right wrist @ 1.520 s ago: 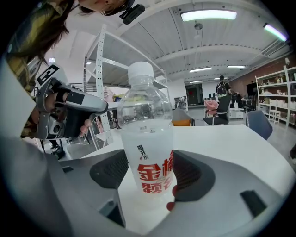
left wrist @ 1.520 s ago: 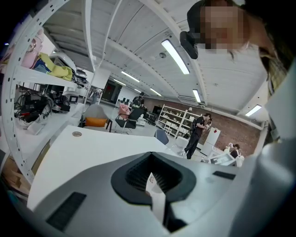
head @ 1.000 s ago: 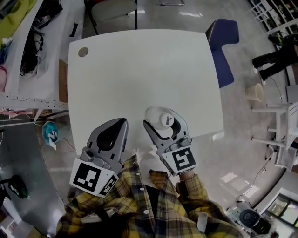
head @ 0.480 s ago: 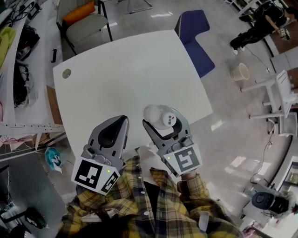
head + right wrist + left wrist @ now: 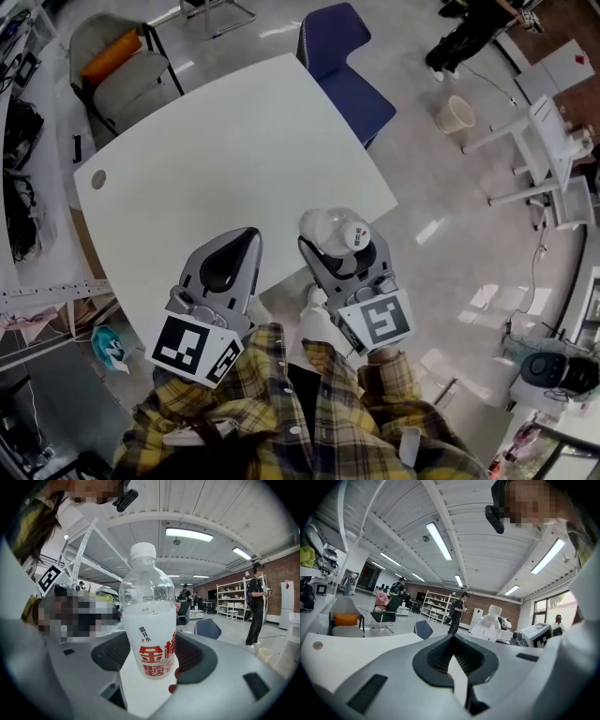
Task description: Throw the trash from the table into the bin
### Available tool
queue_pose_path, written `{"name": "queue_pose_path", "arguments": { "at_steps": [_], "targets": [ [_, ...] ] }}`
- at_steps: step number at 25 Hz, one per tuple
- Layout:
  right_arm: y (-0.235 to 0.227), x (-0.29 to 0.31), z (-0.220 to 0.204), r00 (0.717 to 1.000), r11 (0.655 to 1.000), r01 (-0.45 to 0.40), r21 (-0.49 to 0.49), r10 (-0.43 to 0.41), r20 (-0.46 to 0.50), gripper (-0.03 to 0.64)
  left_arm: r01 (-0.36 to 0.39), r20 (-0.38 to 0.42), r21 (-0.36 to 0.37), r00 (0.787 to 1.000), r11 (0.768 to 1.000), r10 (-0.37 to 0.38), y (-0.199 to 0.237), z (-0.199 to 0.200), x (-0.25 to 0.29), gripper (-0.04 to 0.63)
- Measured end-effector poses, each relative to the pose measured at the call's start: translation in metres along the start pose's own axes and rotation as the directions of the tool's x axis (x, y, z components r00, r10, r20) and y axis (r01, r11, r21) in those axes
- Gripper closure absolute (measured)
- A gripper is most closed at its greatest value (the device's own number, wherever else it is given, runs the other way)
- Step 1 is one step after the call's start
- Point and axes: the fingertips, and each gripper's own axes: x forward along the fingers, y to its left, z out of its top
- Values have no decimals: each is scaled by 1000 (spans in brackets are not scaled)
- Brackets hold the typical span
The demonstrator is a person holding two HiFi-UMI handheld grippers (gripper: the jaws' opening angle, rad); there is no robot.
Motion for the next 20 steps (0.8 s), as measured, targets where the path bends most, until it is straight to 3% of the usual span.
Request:
{"name": "queue_pose_path", "arguments": {
  "at_steps": [11, 20],
  "targets": [
    [-105, -80, -23, 998, 998, 56, -1, -56, -23, 327, 54, -19, -25, 998, 998, -55, -100, -32, 84, 589],
    [-191, -134, -64, 998, 1000, 24, -1, -24, -63, 327, 41, -46, -57, 998, 998, -44, -179, -73, 161, 589]
  ]
}}
